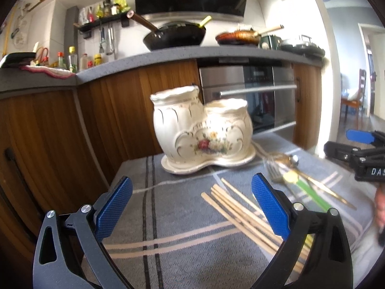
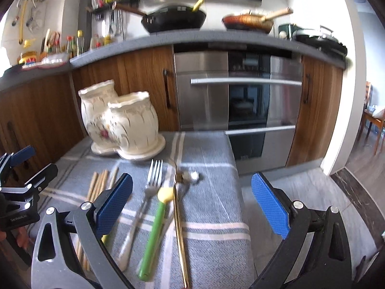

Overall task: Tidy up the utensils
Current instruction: 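Grasp the long gold spoon with the right tool while the left tool grasps a wooden chopstick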

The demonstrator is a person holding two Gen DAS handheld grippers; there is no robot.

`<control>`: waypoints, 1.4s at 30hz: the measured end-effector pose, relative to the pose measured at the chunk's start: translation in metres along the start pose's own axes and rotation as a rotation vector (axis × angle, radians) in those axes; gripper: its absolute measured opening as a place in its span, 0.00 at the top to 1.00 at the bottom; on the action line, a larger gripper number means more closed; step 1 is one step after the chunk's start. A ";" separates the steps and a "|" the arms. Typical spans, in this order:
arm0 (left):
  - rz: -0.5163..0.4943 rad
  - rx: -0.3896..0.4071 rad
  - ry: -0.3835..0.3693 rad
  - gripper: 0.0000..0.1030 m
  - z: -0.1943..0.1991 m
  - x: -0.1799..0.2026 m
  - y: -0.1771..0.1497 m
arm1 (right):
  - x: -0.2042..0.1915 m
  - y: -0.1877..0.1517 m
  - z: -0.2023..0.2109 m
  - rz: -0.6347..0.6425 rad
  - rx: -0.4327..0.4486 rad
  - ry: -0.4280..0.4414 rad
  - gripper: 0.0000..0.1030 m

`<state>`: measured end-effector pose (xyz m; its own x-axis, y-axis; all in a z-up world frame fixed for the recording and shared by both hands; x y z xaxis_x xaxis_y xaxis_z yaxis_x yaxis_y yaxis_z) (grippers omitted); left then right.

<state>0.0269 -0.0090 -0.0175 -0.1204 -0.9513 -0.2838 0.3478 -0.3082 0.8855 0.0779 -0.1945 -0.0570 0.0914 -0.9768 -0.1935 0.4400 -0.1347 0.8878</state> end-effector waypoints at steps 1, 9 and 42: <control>-0.001 -0.028 -0.013 0.05 -0.004 0.000 0.000 | -0.001 -0.002 -0.002 0.013 -0.018 -0.004 0.05; 0.028 -0.207 -0.108 0.05 -0.029 -0.004 -0.005 | -0.013 0.009 -0.042 0.060 -0.192 0.028 0.26; 0.074 -0.611 -0.251 0.56 -0.053 0.030 -0.006 | -0.023 0.021 -0.130 0.076 -0.409 0.077 0.95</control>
<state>0.0707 -0.0362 -0.0511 -0.2634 -0.9621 -0.0706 0.8193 -0.2617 0.5101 0.2014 -0.1529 -0.0885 0.1965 -0.9642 -0.1783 0.7463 0.0291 0.6650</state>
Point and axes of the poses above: each gripper's, at about its wrist camera, not at the fingertips, and z roughly against the way its jaws point, x to its right, y to its top, the point moved 1 cm from there along -z, roughly the way its jaws point, and after that the axes turned 8 degrees about -z, right-handed, at the moved point
